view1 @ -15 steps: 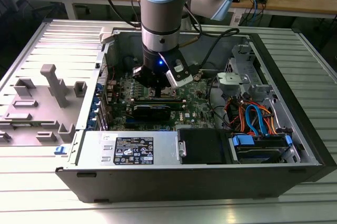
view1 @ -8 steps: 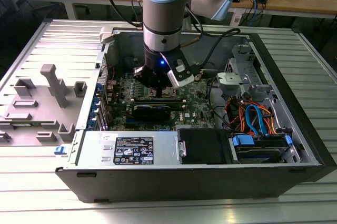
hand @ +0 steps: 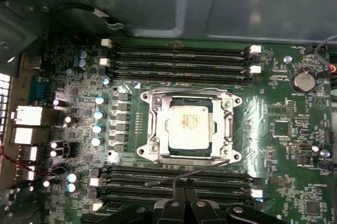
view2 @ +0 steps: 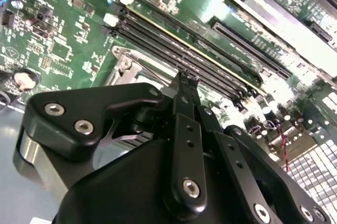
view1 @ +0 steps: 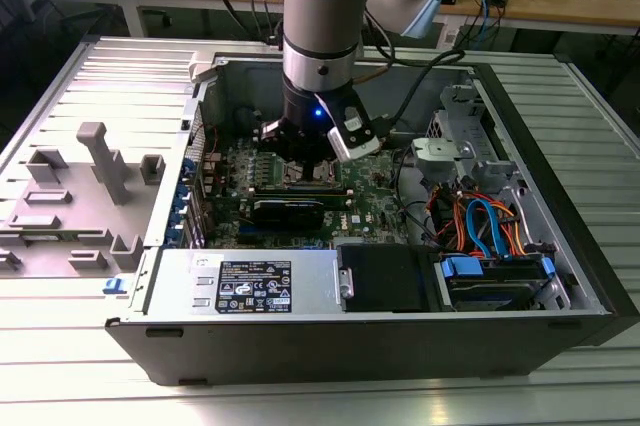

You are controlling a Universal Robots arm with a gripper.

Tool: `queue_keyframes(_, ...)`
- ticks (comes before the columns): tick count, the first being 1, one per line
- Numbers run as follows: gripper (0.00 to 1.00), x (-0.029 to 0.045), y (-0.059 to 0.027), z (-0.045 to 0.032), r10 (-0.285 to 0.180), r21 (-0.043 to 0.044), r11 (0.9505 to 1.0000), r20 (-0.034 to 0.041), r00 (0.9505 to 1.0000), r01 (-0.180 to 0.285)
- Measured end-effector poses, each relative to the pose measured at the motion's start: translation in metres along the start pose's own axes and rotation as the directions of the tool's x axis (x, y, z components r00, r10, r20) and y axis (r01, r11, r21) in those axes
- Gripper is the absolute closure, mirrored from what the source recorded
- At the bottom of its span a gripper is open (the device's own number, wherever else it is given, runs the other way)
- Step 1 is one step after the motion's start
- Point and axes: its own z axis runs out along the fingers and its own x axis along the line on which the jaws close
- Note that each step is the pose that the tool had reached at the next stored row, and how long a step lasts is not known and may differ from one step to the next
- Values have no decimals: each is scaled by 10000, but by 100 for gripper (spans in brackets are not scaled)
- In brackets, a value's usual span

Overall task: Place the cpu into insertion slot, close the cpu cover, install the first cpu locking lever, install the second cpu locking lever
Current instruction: 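Install the second cpu locking lever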

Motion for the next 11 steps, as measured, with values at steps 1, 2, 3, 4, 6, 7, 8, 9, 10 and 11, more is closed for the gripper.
queue_keyframes(1,89,-1,-1,9,2,-6,10000,-21,10000,-2)
queue_keyframes(2,89,0,-1,17,4,-13,10000,-32,10000,-4)
queue_keyframes(3,89,0,-2,25,5,-30,10000,-37,10000,-5)
queue_keyframes(4,89,0,-3,31,4,-56,10000,-39,10000,-4)
queue_keyframes(6,89,2,-3,43,1,-167,9999,-35,10000,-2)
queue_keyframes(7,89,4,-3,48,0,-227,9997,-32,10000,0)
queue_keyframes(8,89,7,-4,54,-2,-266,9996,-30,10000,1)
queue_keyframes(9,89,15,-5,67,-4,-347,9994,-26,10000,3)
queue_keyframes(10,89,24,-5,77,-5,-424,9991,-22,10000,4)
queue_keyframes(11,89,29,-5,87,-5,-439,9990,-20,10000,4)
